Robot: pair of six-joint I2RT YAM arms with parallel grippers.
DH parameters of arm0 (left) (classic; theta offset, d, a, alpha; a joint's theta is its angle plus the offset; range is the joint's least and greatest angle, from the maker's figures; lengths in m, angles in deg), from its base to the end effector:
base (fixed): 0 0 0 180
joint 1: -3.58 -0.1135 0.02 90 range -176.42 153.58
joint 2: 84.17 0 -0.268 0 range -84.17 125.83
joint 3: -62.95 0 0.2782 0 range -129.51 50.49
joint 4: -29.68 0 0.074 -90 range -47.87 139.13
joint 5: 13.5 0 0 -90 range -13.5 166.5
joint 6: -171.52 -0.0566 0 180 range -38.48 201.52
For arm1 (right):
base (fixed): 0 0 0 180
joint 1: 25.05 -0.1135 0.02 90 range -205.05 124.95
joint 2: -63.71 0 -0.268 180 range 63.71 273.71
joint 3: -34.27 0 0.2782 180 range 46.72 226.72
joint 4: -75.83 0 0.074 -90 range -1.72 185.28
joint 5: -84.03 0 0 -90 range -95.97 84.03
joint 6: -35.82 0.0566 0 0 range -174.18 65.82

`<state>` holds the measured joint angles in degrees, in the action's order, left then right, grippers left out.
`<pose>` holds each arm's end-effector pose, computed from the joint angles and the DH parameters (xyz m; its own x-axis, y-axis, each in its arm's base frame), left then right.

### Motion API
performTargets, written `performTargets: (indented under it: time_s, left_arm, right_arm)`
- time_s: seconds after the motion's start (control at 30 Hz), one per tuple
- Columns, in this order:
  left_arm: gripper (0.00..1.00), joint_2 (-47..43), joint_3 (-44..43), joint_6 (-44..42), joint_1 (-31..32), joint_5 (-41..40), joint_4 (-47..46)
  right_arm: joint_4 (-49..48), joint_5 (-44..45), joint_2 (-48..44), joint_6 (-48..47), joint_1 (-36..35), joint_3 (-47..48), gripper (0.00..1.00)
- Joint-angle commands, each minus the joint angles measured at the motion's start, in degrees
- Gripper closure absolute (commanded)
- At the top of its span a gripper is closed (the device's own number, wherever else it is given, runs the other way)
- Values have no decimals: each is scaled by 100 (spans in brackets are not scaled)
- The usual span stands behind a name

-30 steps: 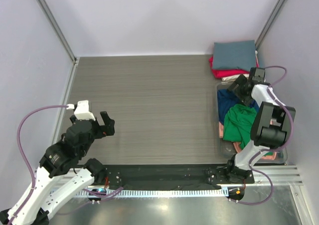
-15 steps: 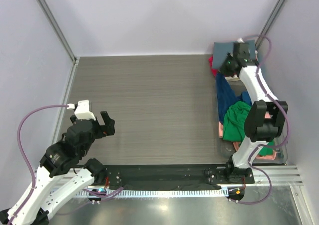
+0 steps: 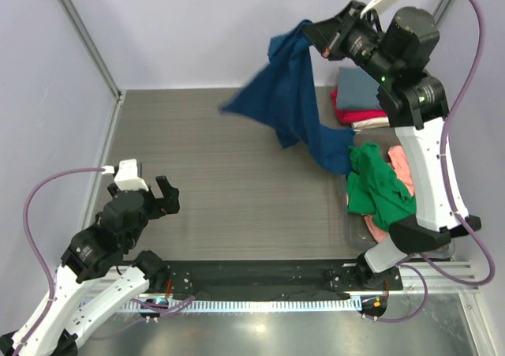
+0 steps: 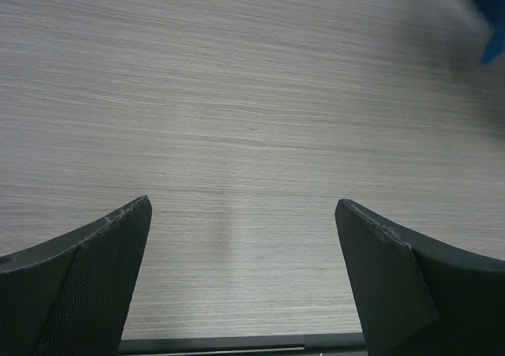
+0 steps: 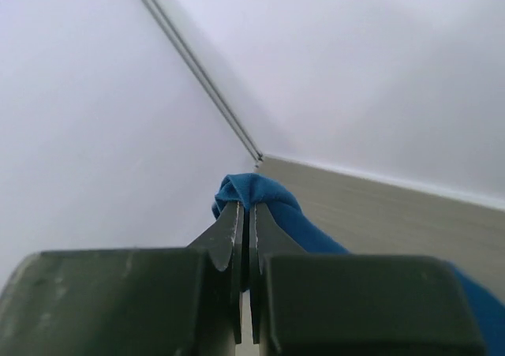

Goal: Fold and stack the t-shirts
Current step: Move the tshirt to the center of the board, then flatten the tshirt out

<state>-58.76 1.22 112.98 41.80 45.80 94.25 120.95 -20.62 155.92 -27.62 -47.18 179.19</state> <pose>0.1044 -0.0454 0.3352 -0.4104 -0.2480 -0.8775 -0.0417 0.9664 -0.2536 0.2971 0.1363 0.6196 -0.1574 0.4030 -0.9016 -0.5884 0.6949 0.4133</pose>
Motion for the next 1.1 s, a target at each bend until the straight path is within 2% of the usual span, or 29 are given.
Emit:
performTargets:
  time_s: [0.0,0.03,0.07,0.1,0.13,0.17,0.23,0.3,0.33,0.43,0.57,0.77,0.83,0.87,0.93,0.97,1.0,1.07]
  left_arm:
    - [0,-80,-21,88,-16,-217,-123]
    - [0,-71,-21,97,-16,-226,-123]
    - [0,-62,-21,97,-16,-243,-114]
    - [0,-62,-29,97,-16,-244,-114]
    - [0,-19,-29,106,-16,-252,-114]
    - [0,-10,-29,106,-16,-270,-105]
    - [0,34,-38,114,-16,-279,-88]
    - [0,34,-38,123,-16,-279,-79]
    - [0,34,-38,123,-16,-288,-79]
    - [0,34,-38,132,-16,-296,-79]
    - [0,87,-38,123,-16,-279,-88]
    - [0,17,-38,106,-25,-261,-96]
    - [0,-27,-29,97,-16,-244,-105]
    - [0,-36,-29,88,-16,-226,-105]
    - [0,-88,-21,88,-16,-226,-114]
    - [0,-97,-21,79,-16,-217,-123]
    - [0,-124,-21,79,-16,-217,-123]
    - [0,-168,-12,79,-16,-217,-123]
  right_arm:
    - [-582,227,-307,120,112,-1491,99]
    - [-847,70,-421,173,121,-2557,95]
    - [-1067,-184,-483,165,86,-3037,74]
    - [-1061,-1153,-266,165,77,-3390,9]
    - [-895,-1519,-55,112,-10,-3820,1]
    - [-650,-1592,77,-158,-106,-4016,0]
    - [-296,-648,-26,-520,-491,-4838,0]
    - [-287,240,-263,-574,-573,-5586,0]
    - [-244,949,-412,-548,-556,-5756,0]
    - [187,2190,-335,-477,-564,-6022,1]
    - [381,3046,-133,-372,-573,-6127,0]
    - [250,3136,973,-441,-573,-5864,0]
    - [-5,2881,1544,-590,-582,-5741,6]
    - [-75,2794,1694,-609,-573,-5680,11]
    - [-260,2565,1959,-609,-634,-5539,50]
    - [-330,2460,1985,-574,-678,-5495,89]
    - [-418,2293,2055,-539,-757,-5320,99]
    - [-428,2160,2170,-399,-1054,-4987,99]
